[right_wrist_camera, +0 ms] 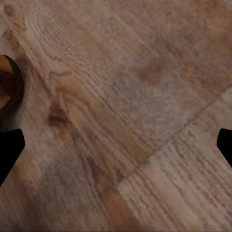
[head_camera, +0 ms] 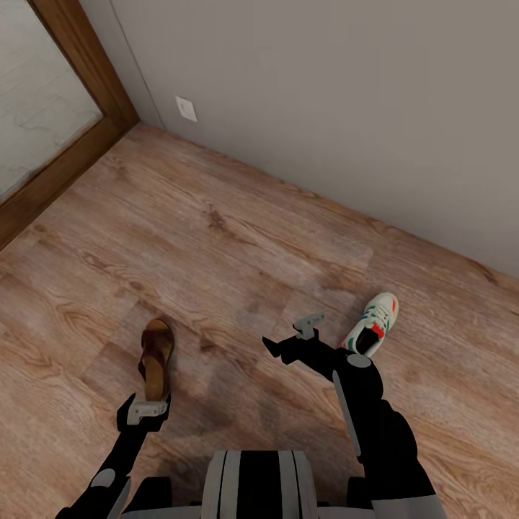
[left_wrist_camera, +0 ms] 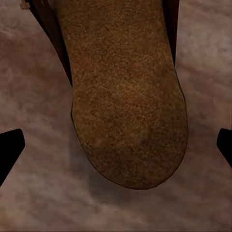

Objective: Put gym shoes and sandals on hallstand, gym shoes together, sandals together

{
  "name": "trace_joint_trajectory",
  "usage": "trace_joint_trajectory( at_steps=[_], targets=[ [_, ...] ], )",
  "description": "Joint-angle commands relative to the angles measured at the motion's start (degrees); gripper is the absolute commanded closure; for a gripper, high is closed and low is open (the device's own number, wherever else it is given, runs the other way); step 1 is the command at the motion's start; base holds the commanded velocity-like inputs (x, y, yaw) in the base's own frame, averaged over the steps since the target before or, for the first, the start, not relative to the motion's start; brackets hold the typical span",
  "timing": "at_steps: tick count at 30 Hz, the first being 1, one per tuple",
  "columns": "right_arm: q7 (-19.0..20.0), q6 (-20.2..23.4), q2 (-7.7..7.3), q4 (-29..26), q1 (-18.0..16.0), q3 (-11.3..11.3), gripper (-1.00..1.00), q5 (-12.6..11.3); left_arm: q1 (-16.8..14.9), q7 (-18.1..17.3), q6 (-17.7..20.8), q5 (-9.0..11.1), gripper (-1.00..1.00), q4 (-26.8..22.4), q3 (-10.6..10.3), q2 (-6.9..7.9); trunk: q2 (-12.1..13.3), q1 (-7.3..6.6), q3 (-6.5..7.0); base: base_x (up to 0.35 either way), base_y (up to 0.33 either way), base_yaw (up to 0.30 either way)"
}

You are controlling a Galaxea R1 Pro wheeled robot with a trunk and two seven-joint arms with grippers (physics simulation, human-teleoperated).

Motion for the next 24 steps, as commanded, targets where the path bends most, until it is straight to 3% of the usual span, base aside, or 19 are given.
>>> trace_joint_trajectory(
  at_steps=[1, 6, 24],
  targets=[
    [0.5, 0.2, 0.03, -0.1, 0.0, -0.1, -1.00, 0.6, 0.0, -0.3, -0.2, -0.6, -1.00, 0.0, 0.5, -0.06, 0.0, -0.01, -0.07, 0.000, 0.000, 0.000],
    [0.5, 0.2, 0.03, -0.1, 0.0, -0.1, -1.00, 0.6, 0.0, -0.3, -0.2, -0.6, -1.00, 0.0, 0.5, -0.08, -0.1, 0.12, -1.52, 0.000, 0.000, 0.000],
    [0.5, 0.2, 0.03, -0.2, 0.0, -0.1, -1.00, 0.6, 0.0, -0.3, -0.2, -0.6, -1.00, 0.0, 0.5, -0.08, -0.1, 0.12, -2.50, 0.032, 0.000, 0.000]
  ],
)
